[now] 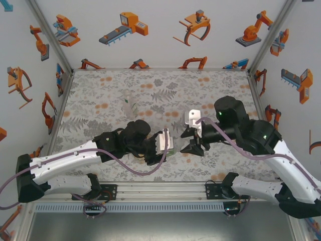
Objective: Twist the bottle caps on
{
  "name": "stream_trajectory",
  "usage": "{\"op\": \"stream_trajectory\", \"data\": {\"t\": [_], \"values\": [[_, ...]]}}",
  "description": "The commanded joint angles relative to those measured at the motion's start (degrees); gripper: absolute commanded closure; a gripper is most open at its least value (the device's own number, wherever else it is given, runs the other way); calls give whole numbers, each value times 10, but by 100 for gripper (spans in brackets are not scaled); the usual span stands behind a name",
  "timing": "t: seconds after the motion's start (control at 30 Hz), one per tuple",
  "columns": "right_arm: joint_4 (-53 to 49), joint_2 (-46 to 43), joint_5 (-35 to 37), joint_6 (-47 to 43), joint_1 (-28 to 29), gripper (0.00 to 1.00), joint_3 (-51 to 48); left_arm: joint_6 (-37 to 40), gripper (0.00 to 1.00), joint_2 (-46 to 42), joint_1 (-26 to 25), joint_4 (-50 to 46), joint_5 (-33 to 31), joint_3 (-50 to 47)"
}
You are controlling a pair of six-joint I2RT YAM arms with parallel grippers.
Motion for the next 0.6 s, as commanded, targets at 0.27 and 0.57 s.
{"op": "stream_trajectory", "data": {"t": [0.27,0.57], "values": [[24,-8,-29,-44,4,52,-3,-12,100,-14,-2,-8,14,20],[43,-9,-23,-28,4,54,-22,-10,100,-11,-2,-8,15,25]]}}
